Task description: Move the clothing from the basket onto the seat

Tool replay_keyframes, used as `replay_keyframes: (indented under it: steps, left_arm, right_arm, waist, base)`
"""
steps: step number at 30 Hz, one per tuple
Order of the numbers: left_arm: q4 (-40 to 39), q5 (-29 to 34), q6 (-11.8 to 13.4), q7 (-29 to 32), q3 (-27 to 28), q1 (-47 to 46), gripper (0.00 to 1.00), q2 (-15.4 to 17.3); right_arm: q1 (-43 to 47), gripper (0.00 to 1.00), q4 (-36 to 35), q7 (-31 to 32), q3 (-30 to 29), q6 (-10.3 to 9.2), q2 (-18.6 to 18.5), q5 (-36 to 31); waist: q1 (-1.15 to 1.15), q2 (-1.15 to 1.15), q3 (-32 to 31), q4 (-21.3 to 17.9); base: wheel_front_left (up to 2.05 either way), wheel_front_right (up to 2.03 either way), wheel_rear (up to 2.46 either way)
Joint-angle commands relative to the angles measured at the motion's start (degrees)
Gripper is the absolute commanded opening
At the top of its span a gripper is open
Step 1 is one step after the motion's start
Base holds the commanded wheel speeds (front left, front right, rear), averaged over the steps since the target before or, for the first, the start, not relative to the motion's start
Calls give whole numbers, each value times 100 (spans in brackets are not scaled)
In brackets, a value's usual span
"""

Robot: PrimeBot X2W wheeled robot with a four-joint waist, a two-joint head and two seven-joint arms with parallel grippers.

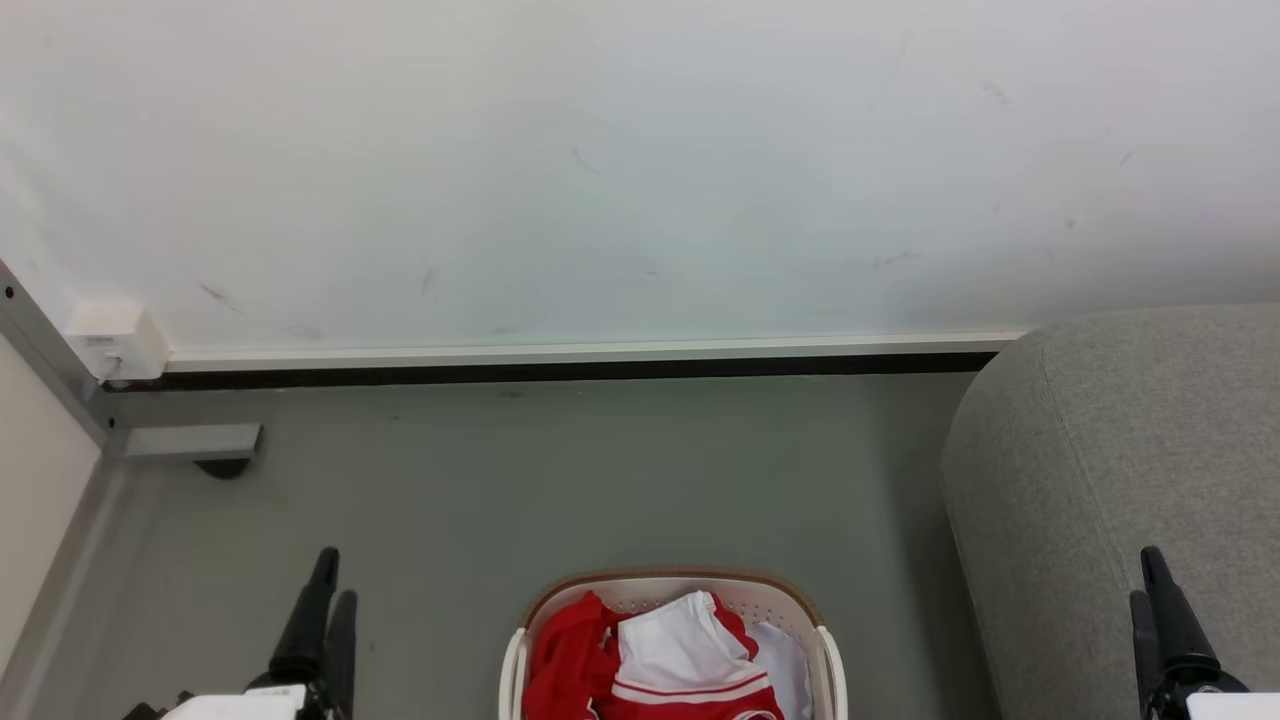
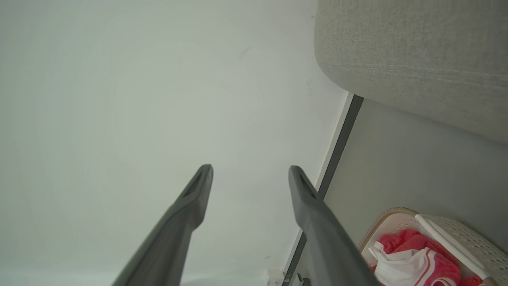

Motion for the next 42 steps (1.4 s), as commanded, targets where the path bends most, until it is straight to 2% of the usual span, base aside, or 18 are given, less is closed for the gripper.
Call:
replay_keyframes:
  steps: [1, 11, 23, 42]
  left_arm:
    - [-72, 106, -15, -61, -38, -123, 100, 32]
    - [-95, 1015, 159, -321, -238, -136, 100, 39]
    - [-174, 2398, 415, -595, -484, -91, 100, 46]
    - [-209, 4538, 616, -970, -653, 15, 100, 57]
  right_arm:
    - [-48, 100, -123, -62, -36, -1, -64, -210]
    - [61, 100, -415, -321, -30, -2, -62, -1593]
    - [185, 100, -639, -598, 342, -3, -232, -3246]
    - [295, 100, -675, -969, 444, -5, -281, -4993]
  waist:
    - [0, 0, 2, 1]
    - [0, 0, 14, 10]
    - [0, 0, 14, 23]
    - [0, 0, 5, 55]
  base:
    - [0, 0, 0]
    - [0, 0, 0]
    - [0, 0, 0]
    - [0, 0, 0]
